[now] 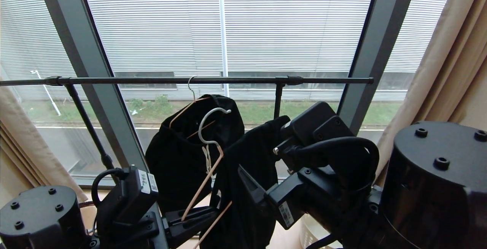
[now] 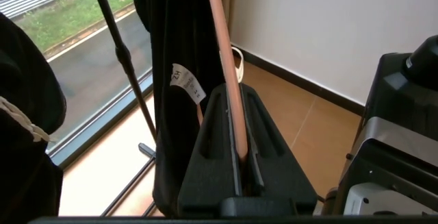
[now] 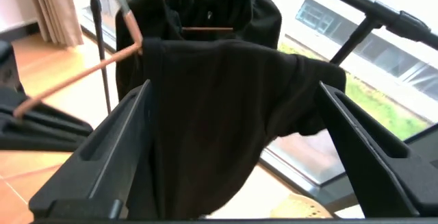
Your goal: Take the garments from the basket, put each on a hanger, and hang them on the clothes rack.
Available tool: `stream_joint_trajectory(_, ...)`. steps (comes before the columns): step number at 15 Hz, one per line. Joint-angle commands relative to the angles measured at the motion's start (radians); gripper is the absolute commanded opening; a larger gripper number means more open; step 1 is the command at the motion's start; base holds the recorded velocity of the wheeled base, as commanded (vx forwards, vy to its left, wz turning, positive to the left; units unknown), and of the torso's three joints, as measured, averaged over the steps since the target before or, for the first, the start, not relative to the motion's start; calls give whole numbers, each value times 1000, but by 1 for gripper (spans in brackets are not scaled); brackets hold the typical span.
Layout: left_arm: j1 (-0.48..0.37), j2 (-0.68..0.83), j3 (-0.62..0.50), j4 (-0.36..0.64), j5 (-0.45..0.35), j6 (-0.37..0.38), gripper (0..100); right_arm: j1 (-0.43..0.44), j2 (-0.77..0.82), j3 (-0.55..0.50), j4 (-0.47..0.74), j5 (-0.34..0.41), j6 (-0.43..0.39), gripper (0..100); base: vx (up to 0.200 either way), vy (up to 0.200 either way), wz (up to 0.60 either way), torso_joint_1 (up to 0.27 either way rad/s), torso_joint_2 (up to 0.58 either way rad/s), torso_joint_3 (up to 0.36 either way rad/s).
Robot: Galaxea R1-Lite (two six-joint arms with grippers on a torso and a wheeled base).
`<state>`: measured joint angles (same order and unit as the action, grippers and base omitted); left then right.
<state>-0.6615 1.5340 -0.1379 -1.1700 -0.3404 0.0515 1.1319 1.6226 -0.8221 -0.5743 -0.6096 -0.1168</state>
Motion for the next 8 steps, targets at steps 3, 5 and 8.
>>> stream_joint_trajectory(3,48,-6,34,0,-9,45,0,-47,-76,35,19,145,-30,100,0,0,0,0,0,0)
stream_joint_trajectory(5,83,-5,38,1,-51,56,0,-147,-145,60,74,300,-76,100,0,0,0,0,0,0)
stream_joint_trajectory(8,120,-6,64,1,-141,100,0,-291,-237,51,263,551,-126,100,0,0,0,0,0,0)
